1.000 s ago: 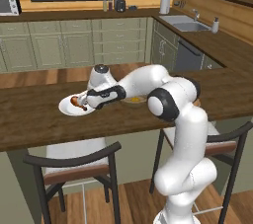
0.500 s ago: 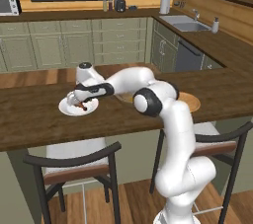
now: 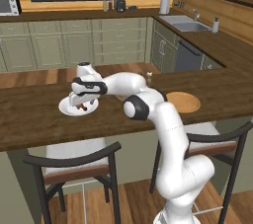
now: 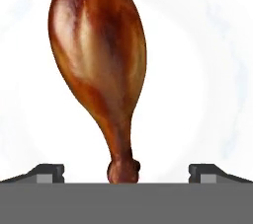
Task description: Pick the chicken drumstick and lemon from their plates and place them in the bowl. Then put the bowl in the fridge.
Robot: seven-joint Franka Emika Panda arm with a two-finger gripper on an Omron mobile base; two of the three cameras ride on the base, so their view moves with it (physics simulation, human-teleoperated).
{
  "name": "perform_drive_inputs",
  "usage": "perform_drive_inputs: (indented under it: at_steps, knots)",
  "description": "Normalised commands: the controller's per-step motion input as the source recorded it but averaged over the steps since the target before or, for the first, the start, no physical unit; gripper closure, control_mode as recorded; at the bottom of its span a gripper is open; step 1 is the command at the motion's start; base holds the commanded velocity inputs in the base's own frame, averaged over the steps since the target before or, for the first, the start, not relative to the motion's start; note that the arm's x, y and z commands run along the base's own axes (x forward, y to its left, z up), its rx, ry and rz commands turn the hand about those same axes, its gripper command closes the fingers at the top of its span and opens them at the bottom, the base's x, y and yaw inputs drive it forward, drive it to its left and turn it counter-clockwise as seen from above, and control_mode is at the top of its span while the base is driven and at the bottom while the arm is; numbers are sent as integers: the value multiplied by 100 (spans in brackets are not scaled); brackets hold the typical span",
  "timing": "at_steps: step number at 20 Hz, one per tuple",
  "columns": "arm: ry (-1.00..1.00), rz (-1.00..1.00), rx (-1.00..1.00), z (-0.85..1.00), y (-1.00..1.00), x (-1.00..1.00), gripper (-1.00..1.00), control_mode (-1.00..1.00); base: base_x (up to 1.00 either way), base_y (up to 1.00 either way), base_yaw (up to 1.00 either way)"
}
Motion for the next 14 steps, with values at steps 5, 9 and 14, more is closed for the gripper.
perform_drive_inputs:
  at_steps: [5, 9, 14]
  knots:
    - [0, 1, -3, -38, 0, -5, -100, -100, 0, 0, 0]
    - [0, 1, 0, -18, 0, 0, -100, -100, 0, 0, 0]
    - [-1, 4, 0, -19, 4, 0, 100, -100, 0, 0, 0]
